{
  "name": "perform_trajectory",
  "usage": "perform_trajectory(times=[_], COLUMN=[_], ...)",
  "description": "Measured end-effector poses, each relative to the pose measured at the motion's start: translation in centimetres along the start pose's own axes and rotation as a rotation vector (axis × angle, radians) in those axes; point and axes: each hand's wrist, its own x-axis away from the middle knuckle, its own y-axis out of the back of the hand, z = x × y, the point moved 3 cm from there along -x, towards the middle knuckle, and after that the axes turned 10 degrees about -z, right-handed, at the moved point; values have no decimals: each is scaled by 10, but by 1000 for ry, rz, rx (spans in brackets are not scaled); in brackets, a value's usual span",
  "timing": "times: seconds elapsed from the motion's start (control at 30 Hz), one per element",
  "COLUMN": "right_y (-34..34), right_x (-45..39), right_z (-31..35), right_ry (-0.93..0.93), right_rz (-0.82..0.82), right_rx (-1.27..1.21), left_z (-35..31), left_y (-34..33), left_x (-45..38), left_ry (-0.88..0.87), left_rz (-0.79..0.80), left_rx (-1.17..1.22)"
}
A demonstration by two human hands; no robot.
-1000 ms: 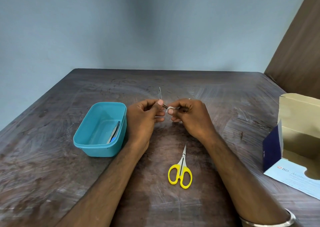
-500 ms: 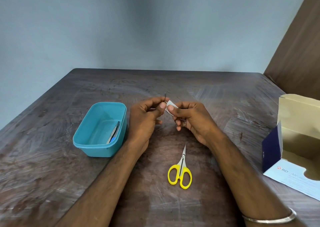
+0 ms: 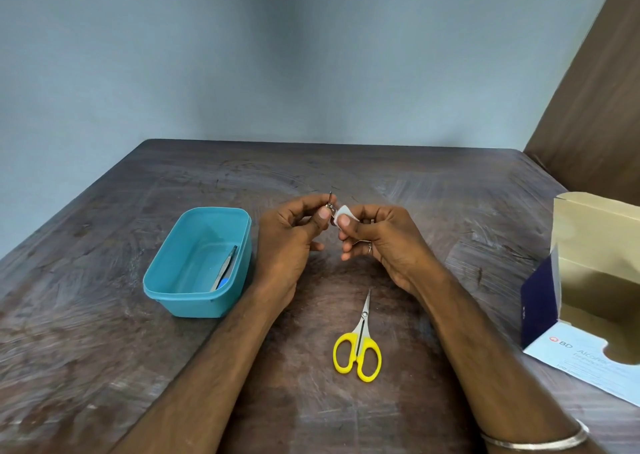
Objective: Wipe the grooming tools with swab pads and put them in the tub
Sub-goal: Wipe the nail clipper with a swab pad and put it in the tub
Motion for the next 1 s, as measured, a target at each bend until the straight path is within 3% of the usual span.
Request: perform_trajectory(times=[0.23,0.6,1.0], right_y=[3,4,7], right_x=[0,-1,-1], right_z=[0,0,5], right_ry=[-5,27,166], right_rz=[-13,-49,-181], right_rx=[30,17,-71], left_z=[-6,-11,-12], left_y=[0,4,2], left_x=[1,4,7], left_ry=[-152,-535,-699], left_rz=[30,-117,-240], left_rx=[6,-307,-626])
